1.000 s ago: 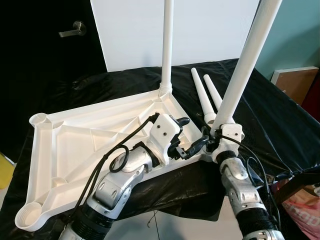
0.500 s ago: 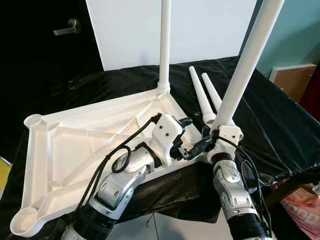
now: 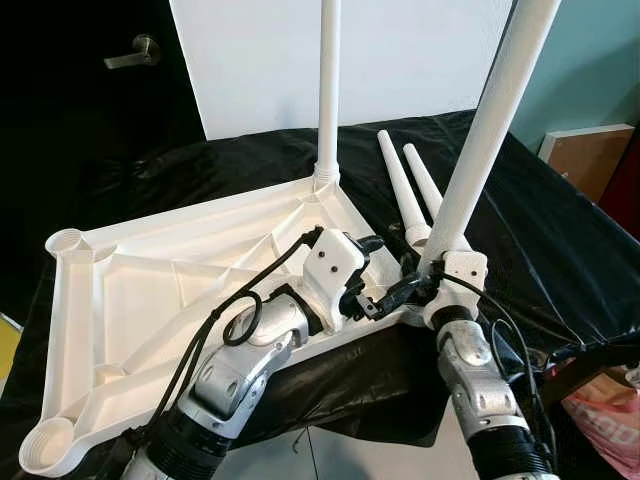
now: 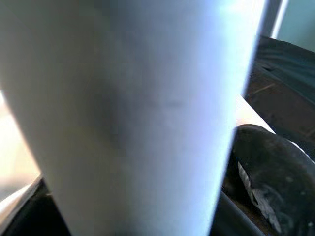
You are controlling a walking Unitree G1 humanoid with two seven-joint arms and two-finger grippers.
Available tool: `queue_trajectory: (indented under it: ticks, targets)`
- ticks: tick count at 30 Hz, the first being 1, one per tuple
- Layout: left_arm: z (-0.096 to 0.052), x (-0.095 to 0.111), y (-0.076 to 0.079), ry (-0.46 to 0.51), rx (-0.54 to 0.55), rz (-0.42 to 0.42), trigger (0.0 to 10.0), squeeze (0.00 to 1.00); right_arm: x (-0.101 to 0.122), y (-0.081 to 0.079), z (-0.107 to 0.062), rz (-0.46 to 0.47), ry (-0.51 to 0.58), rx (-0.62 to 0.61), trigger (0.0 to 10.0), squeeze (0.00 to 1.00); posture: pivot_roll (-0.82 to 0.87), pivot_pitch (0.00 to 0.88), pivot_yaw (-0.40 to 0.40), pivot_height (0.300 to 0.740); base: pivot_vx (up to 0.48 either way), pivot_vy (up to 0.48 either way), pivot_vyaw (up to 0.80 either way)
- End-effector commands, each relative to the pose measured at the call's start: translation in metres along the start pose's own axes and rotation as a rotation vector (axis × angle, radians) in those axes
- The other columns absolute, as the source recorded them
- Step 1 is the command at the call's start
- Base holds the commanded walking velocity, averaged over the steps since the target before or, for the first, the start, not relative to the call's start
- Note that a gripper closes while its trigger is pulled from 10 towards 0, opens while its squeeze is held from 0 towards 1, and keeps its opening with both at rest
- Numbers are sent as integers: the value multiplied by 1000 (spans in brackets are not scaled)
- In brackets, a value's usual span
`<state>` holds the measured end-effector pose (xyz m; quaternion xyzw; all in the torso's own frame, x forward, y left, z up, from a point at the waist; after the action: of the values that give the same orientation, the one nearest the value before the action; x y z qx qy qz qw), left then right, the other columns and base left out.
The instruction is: Building children table
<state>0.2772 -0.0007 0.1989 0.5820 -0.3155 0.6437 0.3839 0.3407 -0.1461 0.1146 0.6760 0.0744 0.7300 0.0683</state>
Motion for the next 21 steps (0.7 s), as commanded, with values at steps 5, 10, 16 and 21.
queue_trajectory:
  ticks: [5,10,16,21]
  targets:
    - [1,-2,7,-27,-78,16,10000,0,4,8,-6,-4,59,153,10000,1000,-192,8,23,740,0,0,0]
    - [-1,-3,4,-39,-87,18,10000,0,6,15,-8,-64,92,323,10000,0,-206,24,34,740,0,0,0]
    - [-1,-3,4,-45,-93,17,10000,0,3,20,-3,-120,82,458,10000,0,-197,18,29,740,0,0,0]
    - [0,-1,4,-33,-77,15,10000,0,2,15,11,-180,72,585,10000,0,-186,17,21,740,0,0,0]
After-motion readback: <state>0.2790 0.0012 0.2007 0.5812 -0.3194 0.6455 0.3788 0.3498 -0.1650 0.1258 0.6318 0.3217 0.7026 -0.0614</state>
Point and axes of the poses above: a point about 5 cm out from each wrist's last joint towards the gripper, its own z axis pointing out of the wrist towards the gripper, its own x axis along the axis of the wrist's last joint, y = z × x, the point moved 4 cm from there along z, pointing out of the wrist towards the gripper, and after that the axes turned 12 degrees about -z, right-handed, at the moved point
